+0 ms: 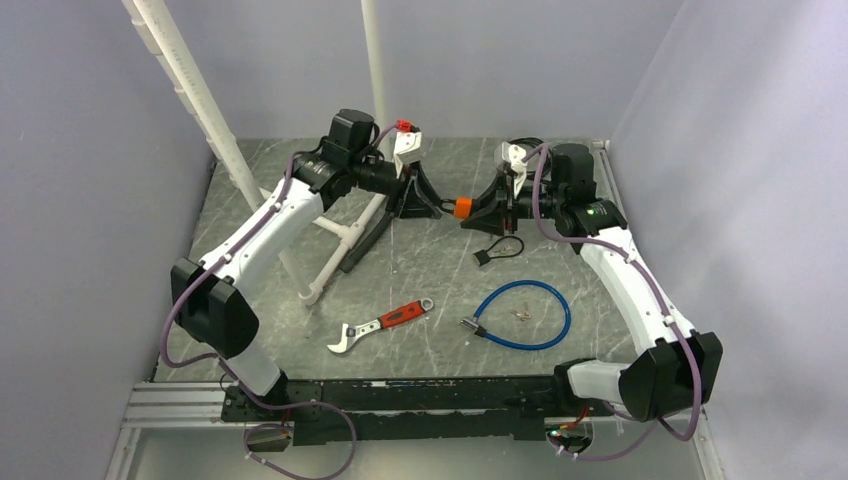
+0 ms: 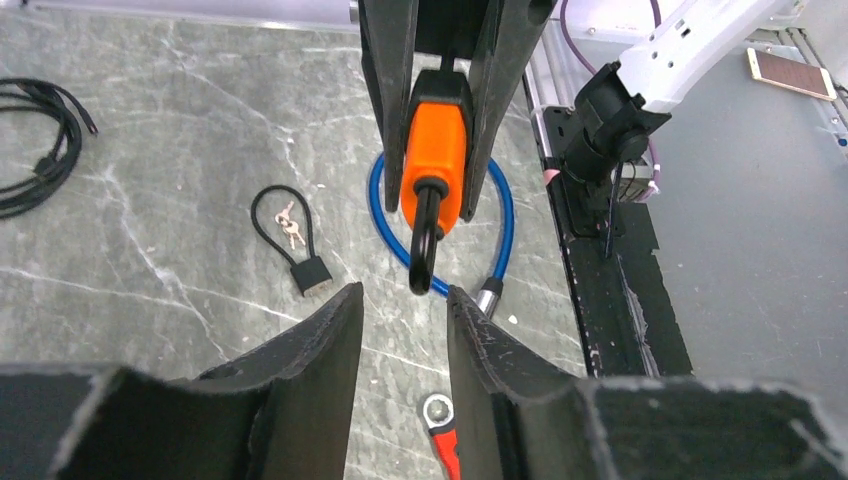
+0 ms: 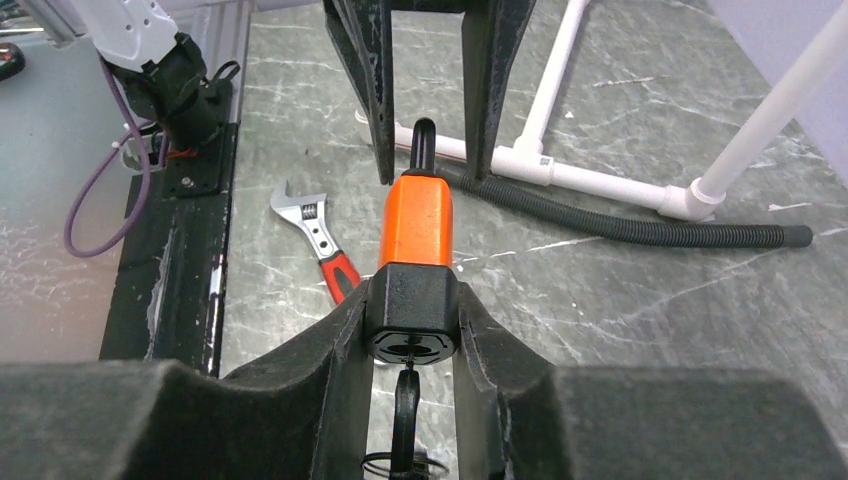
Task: Lock with the key
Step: Lock the lock.
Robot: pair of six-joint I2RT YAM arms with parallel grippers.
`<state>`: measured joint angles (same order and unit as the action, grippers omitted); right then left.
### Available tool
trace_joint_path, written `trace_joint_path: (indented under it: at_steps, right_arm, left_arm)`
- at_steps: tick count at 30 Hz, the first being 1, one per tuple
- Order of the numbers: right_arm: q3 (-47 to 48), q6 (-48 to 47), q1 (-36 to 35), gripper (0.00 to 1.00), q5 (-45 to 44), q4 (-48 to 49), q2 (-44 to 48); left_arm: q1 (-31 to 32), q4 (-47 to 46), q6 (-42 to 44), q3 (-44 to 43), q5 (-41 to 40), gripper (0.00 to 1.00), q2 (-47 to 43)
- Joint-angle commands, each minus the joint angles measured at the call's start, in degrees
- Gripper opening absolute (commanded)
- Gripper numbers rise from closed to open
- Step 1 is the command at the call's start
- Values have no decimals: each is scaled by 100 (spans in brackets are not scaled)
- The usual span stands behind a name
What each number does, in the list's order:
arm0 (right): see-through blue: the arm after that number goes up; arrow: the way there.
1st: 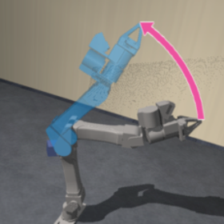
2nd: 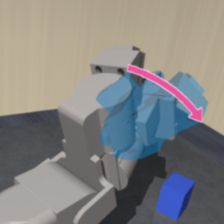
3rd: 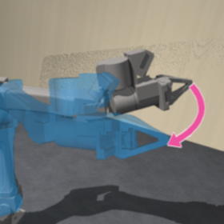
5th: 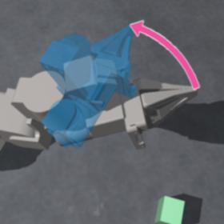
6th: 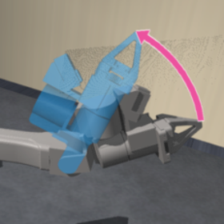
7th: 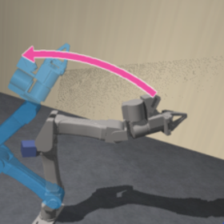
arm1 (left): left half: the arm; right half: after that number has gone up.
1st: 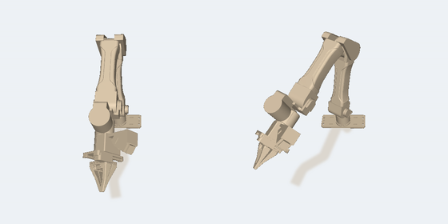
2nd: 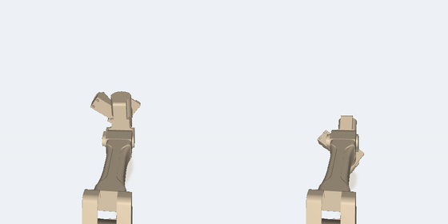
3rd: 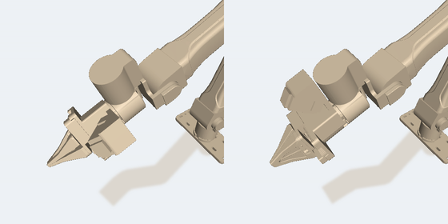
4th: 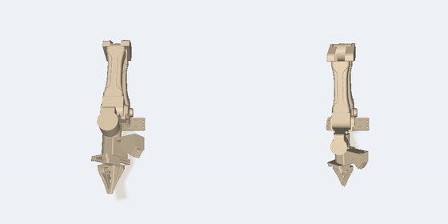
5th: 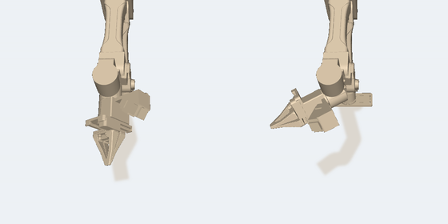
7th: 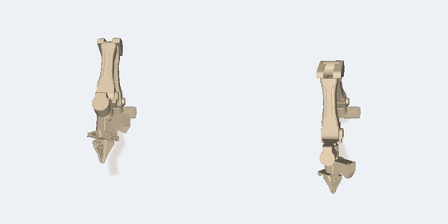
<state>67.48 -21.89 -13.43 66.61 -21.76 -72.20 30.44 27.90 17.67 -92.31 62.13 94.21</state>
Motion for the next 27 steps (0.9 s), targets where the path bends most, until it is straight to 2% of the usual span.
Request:
trace_joint_path:
  at_steps: [1, 5, 11, 13, 15, 16, 17, 18, 19, 20, 22, 24, 27]
  right_arm:
    - [-30, -129, -19, 0, 291, 183, 251]
    - [-106, -57, -37, 0, 299, 219, 295]
    - [-190, 102, -160, 0, 238, 460, 305]
    - [-184, 90, -193, 0, 224, 468, 295]
    - [-168, 63, -204, 0, 221, 433, 282]
    - [-166, 96, -198, 0, 235, 425, 273]
    - [-154, 156, -184, 0, 234, 422, 267]
    - [-136, 230, -129, 3, 235, 381, 252]
    - [-120, 304, -54, 13, 274, 319, 232]
    - [-105, 356, 45, 31, 346, 222, 215]
    - [-81, 401, 269, 50, 467, -23, 198]
    - [-34, 311, 520, 58, 540, -325, 198]
    - [133, -179, 860, 60, 587, -895, 183]
  left_arm:
    - [-3, 30, 90, -414, 288, 41, -84]
    - [13, -212, -103, -338, 357, 44, -125]
    - [153, -281, -203, -314, 343, 41, -125]
    - [204, -275, -218, -314, 306, 33, -110]
    - [217, -247, -295, -326, 245, 16, -81]
    - [217, -228, -377, -342, 161, 2, -60]
    - [211, -169, -473, -369, 44, 0, -42]
    - [167, -133, -558, -382, -16, 0, -17]
    - [120, -155, -679, -373, -21, 0, -1]
    - [68, -207, -786, -348, -36, 0, 2]
    - [14, -209, -801, -283, -67, 0, -6]
    - [-6, -160, -714, -242, -76, 0, -32]
    - [-32, -52, -527, -196, 30, 0, -67]
